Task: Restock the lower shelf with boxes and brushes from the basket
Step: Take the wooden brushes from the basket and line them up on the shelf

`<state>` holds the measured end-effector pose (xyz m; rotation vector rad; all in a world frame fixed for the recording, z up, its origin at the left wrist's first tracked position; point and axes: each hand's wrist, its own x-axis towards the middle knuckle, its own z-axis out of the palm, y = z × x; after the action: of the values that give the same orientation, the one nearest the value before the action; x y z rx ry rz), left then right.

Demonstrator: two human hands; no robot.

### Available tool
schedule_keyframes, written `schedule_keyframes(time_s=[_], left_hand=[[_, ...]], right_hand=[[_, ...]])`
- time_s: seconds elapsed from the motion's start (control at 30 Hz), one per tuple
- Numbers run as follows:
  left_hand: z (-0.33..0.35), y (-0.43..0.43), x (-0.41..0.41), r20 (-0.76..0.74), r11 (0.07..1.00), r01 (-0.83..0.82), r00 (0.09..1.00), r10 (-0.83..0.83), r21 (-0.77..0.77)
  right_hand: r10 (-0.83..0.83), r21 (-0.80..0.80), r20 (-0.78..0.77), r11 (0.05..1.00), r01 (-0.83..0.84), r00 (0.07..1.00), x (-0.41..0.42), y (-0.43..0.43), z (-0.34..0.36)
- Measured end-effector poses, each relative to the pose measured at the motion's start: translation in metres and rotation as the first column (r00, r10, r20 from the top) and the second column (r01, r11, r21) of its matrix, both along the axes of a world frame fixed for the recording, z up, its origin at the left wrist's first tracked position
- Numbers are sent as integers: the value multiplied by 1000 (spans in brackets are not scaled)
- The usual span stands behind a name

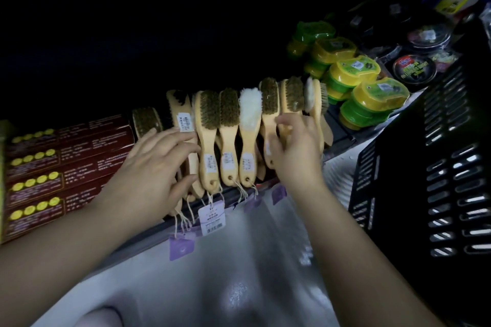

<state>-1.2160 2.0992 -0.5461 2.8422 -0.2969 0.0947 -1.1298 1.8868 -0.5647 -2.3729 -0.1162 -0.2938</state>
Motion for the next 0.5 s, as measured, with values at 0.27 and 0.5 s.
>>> schedule_keyframes(time_s=[0.27,0.5], left_hand=[[1,-36,30,2,982,186,982,-186,8],[0,-99,89,0,945,326,945,-326,29]], right_hand=[[-333,-250,-370,935,253,867,46,-46,-11],[-263,-213,-208,952,219,942,46,-45,-20]])
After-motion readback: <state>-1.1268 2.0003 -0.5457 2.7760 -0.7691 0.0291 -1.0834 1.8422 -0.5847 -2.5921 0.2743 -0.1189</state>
